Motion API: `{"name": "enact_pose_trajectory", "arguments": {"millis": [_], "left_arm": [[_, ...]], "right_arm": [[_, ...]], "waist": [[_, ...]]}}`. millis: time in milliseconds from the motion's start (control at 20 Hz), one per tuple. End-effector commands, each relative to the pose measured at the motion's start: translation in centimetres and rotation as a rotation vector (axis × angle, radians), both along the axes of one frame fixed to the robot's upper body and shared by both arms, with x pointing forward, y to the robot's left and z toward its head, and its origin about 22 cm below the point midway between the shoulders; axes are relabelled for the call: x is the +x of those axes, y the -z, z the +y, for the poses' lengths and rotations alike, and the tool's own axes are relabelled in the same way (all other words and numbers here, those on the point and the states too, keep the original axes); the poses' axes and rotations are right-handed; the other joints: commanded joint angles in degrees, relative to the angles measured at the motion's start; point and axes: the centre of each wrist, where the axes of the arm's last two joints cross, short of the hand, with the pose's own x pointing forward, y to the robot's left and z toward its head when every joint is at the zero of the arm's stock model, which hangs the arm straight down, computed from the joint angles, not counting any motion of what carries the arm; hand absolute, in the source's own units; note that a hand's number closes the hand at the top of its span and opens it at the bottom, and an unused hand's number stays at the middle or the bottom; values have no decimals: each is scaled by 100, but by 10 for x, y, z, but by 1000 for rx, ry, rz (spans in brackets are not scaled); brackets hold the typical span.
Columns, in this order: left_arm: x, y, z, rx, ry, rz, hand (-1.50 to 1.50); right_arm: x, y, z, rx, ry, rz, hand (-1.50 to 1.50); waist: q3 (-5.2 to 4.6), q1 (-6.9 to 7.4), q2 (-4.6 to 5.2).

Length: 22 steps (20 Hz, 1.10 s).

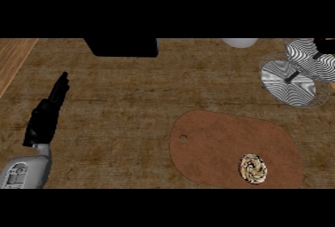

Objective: Pick the lemon from the cutting board and place it in the tiered basket

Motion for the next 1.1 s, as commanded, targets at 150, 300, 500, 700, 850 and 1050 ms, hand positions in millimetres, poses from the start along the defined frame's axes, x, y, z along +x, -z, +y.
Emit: {"name": "enact_pose_trajectory", "arguments": {"millis": [150,300,500,700,850,1050], "left_arm": [[-15,3,3,-5,-6,14,0],[-7,9,-2,-1,1,-14,0],[-11,8,-10,2,-14,11,0],[-13,-3,-14,-9,16,-8,0],[-12,-3,-3,-6,-4,1,0],[-8,-1,3,-16,-15,8,0]], "right_arm": [[1,32,-20,255,70,197,-150],[11,44,-3,219,61,208,-150],[1,42,-25,370,23,129,-150],[-12,35,-57,471,58,-10,-150],[-11,16,-60,513,32,-68,-150],[-27,-28,-88,558,111,-99,-150]], "waist": [[1,13,-8],[-1,10,11],[3,-17,-9],[12,58,16],[5,16,3],[-1,-64,-25]]}}
